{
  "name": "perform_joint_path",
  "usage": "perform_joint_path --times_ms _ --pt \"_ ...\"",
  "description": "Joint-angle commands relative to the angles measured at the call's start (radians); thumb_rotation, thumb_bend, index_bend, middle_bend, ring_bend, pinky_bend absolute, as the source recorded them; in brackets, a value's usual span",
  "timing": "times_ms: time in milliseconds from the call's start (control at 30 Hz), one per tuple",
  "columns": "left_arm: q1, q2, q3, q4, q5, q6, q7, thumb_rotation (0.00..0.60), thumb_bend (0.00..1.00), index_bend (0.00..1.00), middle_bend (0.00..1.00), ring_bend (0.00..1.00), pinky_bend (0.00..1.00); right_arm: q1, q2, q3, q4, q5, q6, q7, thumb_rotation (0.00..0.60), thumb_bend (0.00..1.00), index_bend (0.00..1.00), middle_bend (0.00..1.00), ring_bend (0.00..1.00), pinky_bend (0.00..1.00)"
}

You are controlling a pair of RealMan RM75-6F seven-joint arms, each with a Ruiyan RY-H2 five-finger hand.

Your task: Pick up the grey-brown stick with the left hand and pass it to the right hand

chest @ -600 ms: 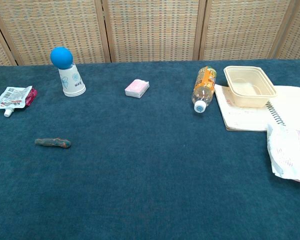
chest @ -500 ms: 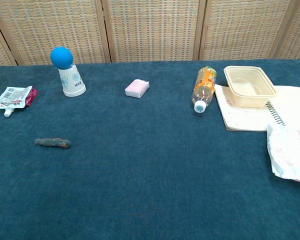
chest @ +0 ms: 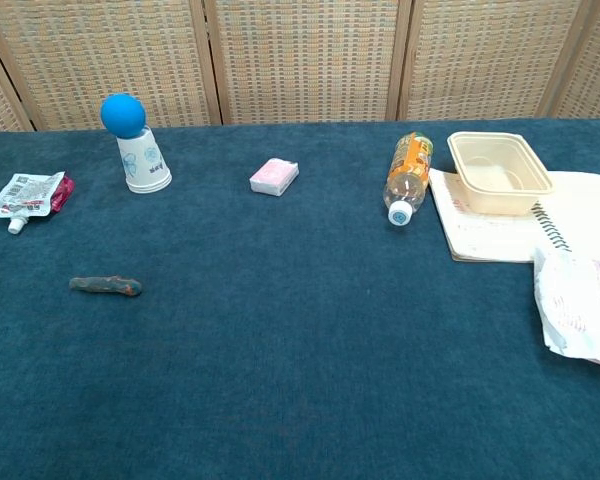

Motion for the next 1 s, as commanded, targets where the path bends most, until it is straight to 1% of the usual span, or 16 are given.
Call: perform_joint_path --times_ms 33,167,267,533,700,833,1000 --pt "-0.078 -0.078 -0.030 0.067 -0.066 -0.110 0.033 0.600 0.20 0.37 0.00 0.00 0.00 0.000 0.001 0.001 -0.001 0.003 -0.002 0.001 0.600 0.00 0.00 0.00 0.00 0.00" --pt "-0.116 -0.126 -0.044 0.097 -0.114 -0.168 0.039 0.600 0.24 0.41 0.00 0.00 0.00 0.002 0.004 0.002 -0.003 0.012 -0.012 0.005 0.600 0.00 0.00 0.00 0.00 0.00" --pt "-0.129 -0.150 -0.048 0.113 -0.126 -0.177 0.049 0.600 0.27 0.42 0.00 0.00 0.00 0.003 0.005 0.002 -0.003 0.015 -0.016 0.008 0.600 0.00 0.00 0.00 0.00 0.00" --pt "-0.161 -0.199 -0.058 0.141 -0.182 -0.214 0.096 0.600 0.32 0.43 0.00 0.00 0.00 0.009 0.005 0.001 -0.003 0.024 -0.035 0.011 0.600 0.00 0.00 0.00 0.00 0.00" --pt "-0.182 -0.222 -0.066 0.149 -0.227 -0.243 0.120 0.600 0.32 0.45 0.00 0.00 0.00 0.011 0.007 -0.003 -0.005 0.024 -0.043 0.017 0.600 0.00 0.00 0.00 0.00 0.00" --pt "-0.195 -0.244 -0.078 0.165 -0.256 -0.247 0.140 0.600 0.33 0.46 0.00 0.00 0.00 0.012 0.008 -0.005 -0.008 0.024 -0.046 0.016 0.600 0.00 0.00 0.00 0.00 0.00" --pt "-0.210 -0.276 -0.084 0.198 -0.283 -0.265 0.121 0.600 0.35 0.47 0.00 0.00 0.00 0.014 0.012 -0.009 -0.010 0.019 -0.051 0.028 0.600 0.00 0.00 0.00 0.00 0.00"
